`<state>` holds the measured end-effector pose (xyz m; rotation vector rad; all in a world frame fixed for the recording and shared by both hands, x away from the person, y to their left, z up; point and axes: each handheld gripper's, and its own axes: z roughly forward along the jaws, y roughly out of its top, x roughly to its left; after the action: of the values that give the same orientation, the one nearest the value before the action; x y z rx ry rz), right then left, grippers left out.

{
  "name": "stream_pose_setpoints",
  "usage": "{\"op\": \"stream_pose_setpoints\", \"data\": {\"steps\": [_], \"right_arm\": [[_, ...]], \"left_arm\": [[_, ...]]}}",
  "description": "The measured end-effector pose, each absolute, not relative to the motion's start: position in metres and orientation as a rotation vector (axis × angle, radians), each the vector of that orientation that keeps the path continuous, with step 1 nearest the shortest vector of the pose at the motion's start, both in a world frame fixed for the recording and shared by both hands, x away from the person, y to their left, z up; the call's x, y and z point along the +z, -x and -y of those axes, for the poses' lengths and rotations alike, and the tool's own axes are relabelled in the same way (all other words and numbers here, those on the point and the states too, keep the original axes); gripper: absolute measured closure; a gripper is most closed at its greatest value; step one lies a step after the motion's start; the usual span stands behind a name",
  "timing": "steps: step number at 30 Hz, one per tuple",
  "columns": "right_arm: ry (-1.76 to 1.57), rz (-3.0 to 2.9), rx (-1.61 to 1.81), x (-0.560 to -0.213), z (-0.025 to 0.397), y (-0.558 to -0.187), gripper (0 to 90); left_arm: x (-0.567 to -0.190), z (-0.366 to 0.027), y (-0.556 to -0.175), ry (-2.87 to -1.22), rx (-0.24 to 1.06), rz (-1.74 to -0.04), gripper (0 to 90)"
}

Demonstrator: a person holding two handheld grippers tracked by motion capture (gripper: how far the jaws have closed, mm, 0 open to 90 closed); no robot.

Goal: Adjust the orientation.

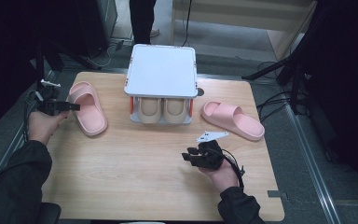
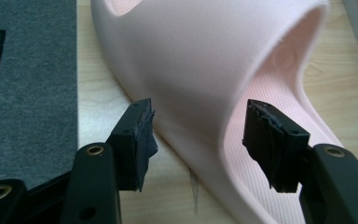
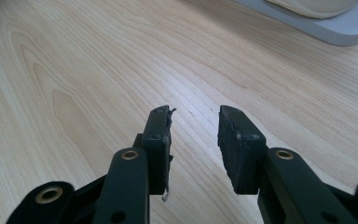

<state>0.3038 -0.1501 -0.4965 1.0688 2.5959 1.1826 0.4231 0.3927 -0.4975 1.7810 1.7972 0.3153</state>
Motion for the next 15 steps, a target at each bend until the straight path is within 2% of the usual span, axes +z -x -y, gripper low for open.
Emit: {"op": "stream_pose_setpoints", "data": {"steps": [6, 15], "right_arm": [[-1.074, -2.594, 1.182, -0.4969, 0.1509, -0.3043, 65.0], [-1.078, -2.588, 1.194, -0.4958, 0.1529, -0.3049, 64.9]], "left_arm": [[-0.5027, -0.3907, -0.4335, -1.748, 0.349, -1.839, 44.5], [-0.5000, -0.3897, -0.4314, -1.816, 0.510, -1.811, 73.1]]}}
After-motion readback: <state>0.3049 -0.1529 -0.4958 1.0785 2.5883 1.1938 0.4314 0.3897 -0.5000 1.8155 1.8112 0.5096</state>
